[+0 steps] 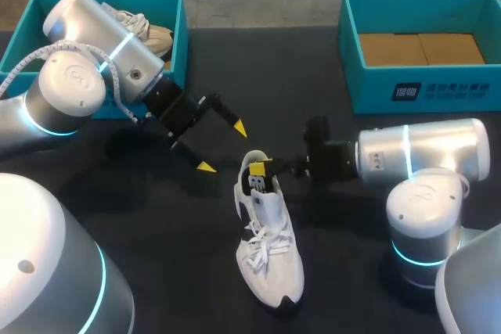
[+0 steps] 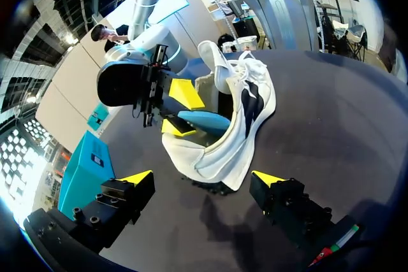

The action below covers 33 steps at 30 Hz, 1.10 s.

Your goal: Take the shoe out of the shoebox, open the shoe tongue, remove and reinsert the insole, then place the shoe into the shoebox

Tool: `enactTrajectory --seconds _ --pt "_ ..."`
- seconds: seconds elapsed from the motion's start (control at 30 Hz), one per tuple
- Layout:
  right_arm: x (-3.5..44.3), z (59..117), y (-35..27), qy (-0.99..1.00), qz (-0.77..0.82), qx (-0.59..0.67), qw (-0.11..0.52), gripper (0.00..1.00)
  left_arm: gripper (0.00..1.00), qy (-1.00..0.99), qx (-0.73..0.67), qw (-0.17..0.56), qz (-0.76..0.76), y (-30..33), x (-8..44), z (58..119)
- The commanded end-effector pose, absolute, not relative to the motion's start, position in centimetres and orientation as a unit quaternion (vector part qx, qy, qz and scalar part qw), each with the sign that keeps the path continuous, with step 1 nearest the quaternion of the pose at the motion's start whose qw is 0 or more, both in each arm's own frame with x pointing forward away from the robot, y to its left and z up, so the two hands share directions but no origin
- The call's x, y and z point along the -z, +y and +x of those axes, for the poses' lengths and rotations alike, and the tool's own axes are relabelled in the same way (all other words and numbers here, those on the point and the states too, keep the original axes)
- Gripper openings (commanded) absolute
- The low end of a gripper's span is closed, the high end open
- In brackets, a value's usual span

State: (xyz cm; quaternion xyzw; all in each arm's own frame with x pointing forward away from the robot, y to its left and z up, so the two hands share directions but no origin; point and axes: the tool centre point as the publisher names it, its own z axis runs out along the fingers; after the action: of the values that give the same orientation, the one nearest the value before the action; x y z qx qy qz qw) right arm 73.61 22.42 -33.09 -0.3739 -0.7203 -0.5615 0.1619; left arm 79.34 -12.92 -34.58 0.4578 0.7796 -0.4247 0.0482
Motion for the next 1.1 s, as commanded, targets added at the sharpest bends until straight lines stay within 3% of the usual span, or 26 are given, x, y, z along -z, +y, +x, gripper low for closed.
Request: enactTrajectory --seconds 0.03,0.47,0.87,0.93,1.03,1.1 --pt "33.0 73.2 22.2 -0.716 -0.375 0.568 0.153 0.35 1.0 0.78 0.423 0.047 0.459 -13.0 34.6 79.4" --pt "30.3 73.4 21.4 -0.72 -0.374 0.577 0.096 0.38 1.0 0.78 0.423 0.047 0.459 -13.0 34.6 79.4" --pt "29.2 73.2 20.7 -0.741 -0.395 0.537 0.079 0.3 1.0 0.78 0.423 0.047 0.459 -13.0 34.6 79.4" --pt "29.0 73.0 20.5 -0.744 -0.401 0.529 0.073 0.24 1.0 0.78 0.423 0.047 0.459 -13.0 34.6 79.4" --pt "29.0 72.7 20.5 -0.749 -0.409 0.518 0.067 0.01 1.0 0.78 0.423 0.047 0.459 -13.0 34.6 79.4" --pt "29.0 72.6 20.5 -0.75 -0.412 0.513 0.065 0.0 1.0 0.78 0.423 0.047 0.459 -13.0 34.6 79.4"
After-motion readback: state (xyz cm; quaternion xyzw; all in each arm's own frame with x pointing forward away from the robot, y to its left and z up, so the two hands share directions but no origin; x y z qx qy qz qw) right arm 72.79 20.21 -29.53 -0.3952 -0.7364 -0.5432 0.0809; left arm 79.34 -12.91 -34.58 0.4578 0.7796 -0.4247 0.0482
